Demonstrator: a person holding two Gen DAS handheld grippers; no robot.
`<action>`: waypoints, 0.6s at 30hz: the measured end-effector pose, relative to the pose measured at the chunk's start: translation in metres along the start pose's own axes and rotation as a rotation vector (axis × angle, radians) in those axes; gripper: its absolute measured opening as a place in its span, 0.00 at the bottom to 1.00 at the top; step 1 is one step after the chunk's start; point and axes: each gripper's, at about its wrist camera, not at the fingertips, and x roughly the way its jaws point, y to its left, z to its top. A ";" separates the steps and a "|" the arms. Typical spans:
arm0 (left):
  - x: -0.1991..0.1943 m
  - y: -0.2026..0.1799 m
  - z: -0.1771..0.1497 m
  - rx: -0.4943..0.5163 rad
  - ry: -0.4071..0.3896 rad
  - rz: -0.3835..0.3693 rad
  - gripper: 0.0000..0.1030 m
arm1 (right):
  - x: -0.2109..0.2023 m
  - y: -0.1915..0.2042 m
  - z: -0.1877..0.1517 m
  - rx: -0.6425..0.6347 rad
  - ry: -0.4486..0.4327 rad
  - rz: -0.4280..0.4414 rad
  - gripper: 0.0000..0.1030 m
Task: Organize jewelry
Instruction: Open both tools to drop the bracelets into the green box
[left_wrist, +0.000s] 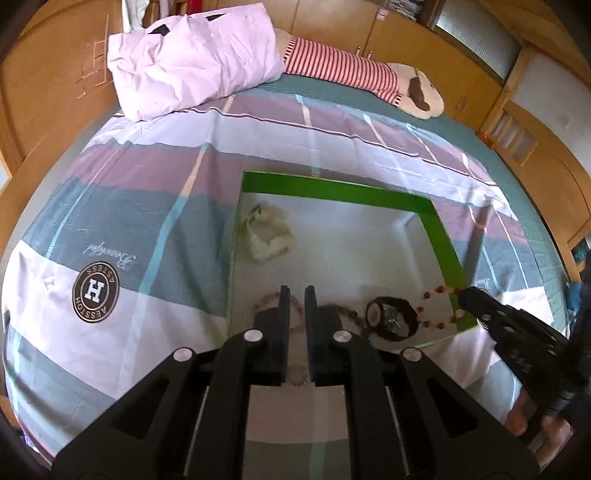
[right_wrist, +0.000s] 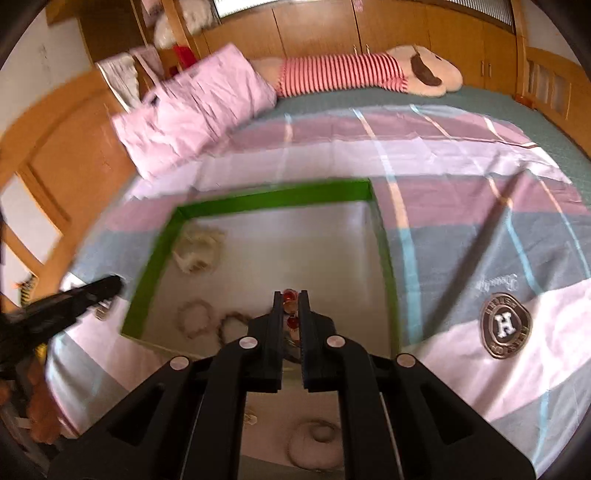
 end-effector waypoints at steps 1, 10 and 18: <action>-0.002 -0.003 -0.002 0.009 -0.001 -0.002 0.08 | 0.004 -0.001 -0.001 -0.005 0.021 -0.012 0.21; -0.007 -0.021 -0.038 0.088 0.091 -0.025 0.15 | -0.023 -0.027 -0.030 0.095 0.086 0.088 0.50; 0.032 -0.022 -0.063 0.086 0.268 0.022 0.44 | 0.020 -0.025 -0.073 0.057 0.333 0.037 0.51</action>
